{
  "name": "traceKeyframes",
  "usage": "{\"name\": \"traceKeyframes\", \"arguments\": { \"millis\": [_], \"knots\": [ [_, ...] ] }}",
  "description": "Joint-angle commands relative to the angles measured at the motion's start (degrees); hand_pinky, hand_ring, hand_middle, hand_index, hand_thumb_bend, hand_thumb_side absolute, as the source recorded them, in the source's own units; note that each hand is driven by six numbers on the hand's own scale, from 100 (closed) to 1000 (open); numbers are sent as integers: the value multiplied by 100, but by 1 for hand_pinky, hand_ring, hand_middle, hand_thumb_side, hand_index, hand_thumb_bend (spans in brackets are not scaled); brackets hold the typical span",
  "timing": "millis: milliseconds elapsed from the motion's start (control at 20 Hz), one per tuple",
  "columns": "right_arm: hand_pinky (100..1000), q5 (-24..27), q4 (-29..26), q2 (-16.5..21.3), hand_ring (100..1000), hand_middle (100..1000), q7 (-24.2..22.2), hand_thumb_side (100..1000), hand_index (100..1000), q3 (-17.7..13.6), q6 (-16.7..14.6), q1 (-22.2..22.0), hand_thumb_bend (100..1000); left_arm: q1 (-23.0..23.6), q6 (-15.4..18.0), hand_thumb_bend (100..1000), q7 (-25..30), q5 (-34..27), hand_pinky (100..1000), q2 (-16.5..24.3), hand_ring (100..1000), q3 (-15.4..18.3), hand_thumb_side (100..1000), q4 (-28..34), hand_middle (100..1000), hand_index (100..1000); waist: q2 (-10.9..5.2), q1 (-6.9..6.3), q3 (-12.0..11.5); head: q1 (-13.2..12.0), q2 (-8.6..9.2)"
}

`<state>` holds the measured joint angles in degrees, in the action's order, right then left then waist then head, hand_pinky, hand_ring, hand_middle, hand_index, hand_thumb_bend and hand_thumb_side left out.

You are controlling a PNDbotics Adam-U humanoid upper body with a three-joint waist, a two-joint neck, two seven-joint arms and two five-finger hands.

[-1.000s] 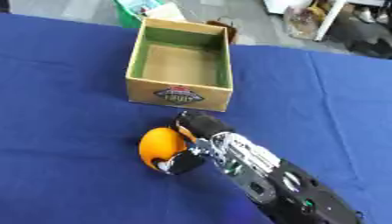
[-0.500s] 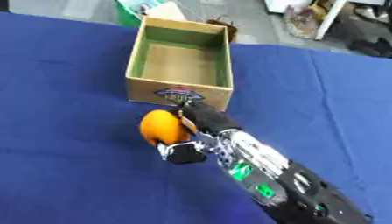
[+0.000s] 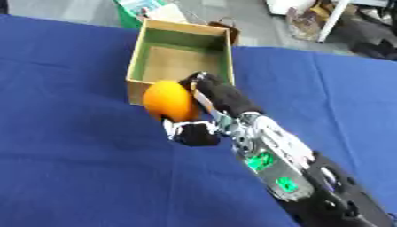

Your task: Pick up objects on the table and place them in the box.

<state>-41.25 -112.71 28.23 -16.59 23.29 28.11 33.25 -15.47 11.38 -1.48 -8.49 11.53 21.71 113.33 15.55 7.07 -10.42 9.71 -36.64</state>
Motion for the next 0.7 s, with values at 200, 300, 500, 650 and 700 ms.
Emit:
{"name": "traceKeyframes", "arguments": {
  "millis": [200,300,500,650,700],
  "knots": [
    [743,46,-188,442,816,516,290,461,657,-536,134,680,100,-32,28,100,7,28,480,65,464,43,834,126,444,697,-12,-84,7,0,146],
    [726,93,-188,533,802,519,282,457,658,-631,242,915,100,-33,30,100,20,29,480,60,463,39,834,126,443,697,14,-86,-6,31,167],
    [717,191,-46,644,798,522,171,456,662,-696,463,1422,100,-37,37,100,52,28,480,60,463,28,833,126,442,696,60,-81,-57,65,219],
    [713,292,417,587,800,517,162,450,661,-674,581,1843,100,-45,44,100,79,24,480,56,462,14,832,126,441,696,98,-81,-108,105,265],
    [712,300,618,545,801,517,201,450,661,-666,597,1970,100,-49,50,100,89,22,480,55,462,9,832,126,441,696,115,-79,-138,129,289]
  ]
}}
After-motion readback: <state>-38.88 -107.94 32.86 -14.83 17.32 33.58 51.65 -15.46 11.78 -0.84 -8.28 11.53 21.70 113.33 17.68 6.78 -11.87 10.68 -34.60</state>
